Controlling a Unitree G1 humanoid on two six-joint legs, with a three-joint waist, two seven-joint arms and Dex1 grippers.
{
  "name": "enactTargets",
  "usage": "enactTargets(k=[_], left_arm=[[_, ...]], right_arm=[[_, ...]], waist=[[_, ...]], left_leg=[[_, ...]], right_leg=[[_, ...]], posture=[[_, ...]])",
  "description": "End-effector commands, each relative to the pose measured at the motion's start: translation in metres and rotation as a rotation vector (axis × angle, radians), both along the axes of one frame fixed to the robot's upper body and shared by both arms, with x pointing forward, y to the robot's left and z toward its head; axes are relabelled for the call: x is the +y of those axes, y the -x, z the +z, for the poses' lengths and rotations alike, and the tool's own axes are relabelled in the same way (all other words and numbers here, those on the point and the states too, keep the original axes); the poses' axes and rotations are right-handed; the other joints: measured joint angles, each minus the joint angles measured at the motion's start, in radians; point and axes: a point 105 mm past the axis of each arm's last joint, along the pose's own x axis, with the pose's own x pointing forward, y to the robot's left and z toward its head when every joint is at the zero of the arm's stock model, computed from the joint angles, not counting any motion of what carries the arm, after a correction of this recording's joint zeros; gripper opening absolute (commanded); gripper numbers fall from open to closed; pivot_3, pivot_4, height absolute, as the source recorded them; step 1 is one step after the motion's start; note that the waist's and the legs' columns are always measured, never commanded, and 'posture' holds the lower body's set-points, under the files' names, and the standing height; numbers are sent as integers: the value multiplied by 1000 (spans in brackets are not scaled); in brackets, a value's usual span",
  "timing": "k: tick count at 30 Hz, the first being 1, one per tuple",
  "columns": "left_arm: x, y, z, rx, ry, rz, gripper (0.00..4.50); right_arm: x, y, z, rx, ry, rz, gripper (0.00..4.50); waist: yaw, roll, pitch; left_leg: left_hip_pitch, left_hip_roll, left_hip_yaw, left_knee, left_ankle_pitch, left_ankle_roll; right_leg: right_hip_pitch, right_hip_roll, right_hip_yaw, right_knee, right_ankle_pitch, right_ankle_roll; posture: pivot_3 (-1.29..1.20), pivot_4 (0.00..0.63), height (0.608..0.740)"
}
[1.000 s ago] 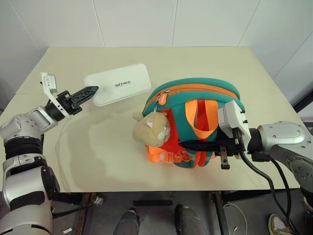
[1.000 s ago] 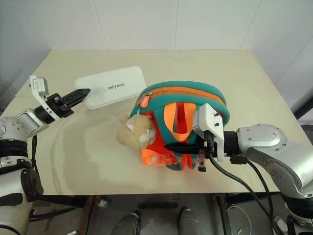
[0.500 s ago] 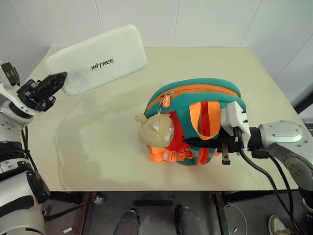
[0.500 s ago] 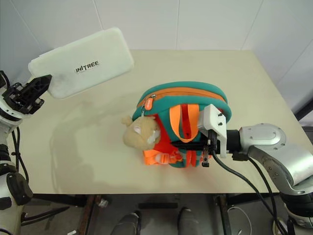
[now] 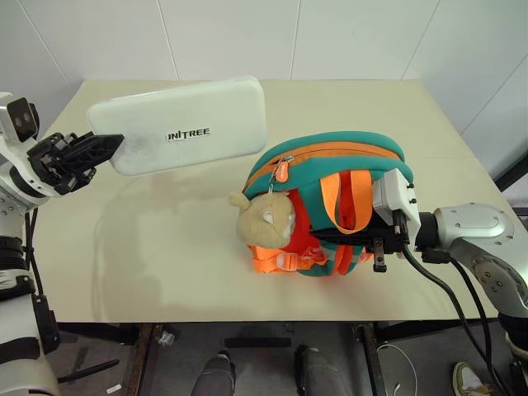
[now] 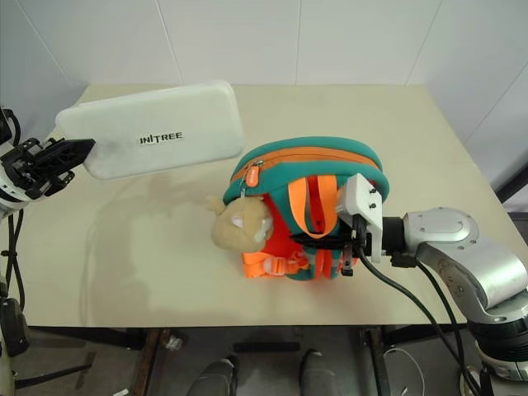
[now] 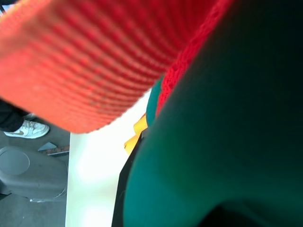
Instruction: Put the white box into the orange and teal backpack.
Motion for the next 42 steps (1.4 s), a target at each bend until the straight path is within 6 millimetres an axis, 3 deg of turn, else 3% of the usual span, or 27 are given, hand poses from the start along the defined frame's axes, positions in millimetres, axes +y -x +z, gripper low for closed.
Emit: enactTargets(k=[1,17,21,25,42], left_arm=[[-4,24,17,-125,-28,-131,1243],[-4,46,13,-132,-150,-136,1243],[0,46,1,-92,-255,-96,1243],[0,47,-2,-90,-303,-92,1243],[-26,37,-13,-269,-607,-129,1243]], right_arm=[[1,0,3,-22,4,1,0],[0,-8,0,-12,4,-10,0],[-1,-9,-1,-8,7,-8,0],[-1,-11,-3,-3,9,-7,0],[2,-15,-6,-2,14,-9,0]], waist=[[0,0,0],[-1,0,0],[-3,0,0],[0,0,0],[-1,0,0]], left_leg=[[0,0,0,0,0,0],[1,0,0,0,0,0],[1,0,0,0,0,0],[1,0,0,0,0,0],[1,1,0,0,0,0]], right_leg=[[0,0,0,0,0,0],[0,0,0,0,-1,-1],[0,0,0,0,-1,-2],[0,0,0,0,-7,-12],[0,0,0,1,-8,-15]], posture=[[0,150,740],[0,150,740],[0,150,740],[0,150,740],[0,150,740]])
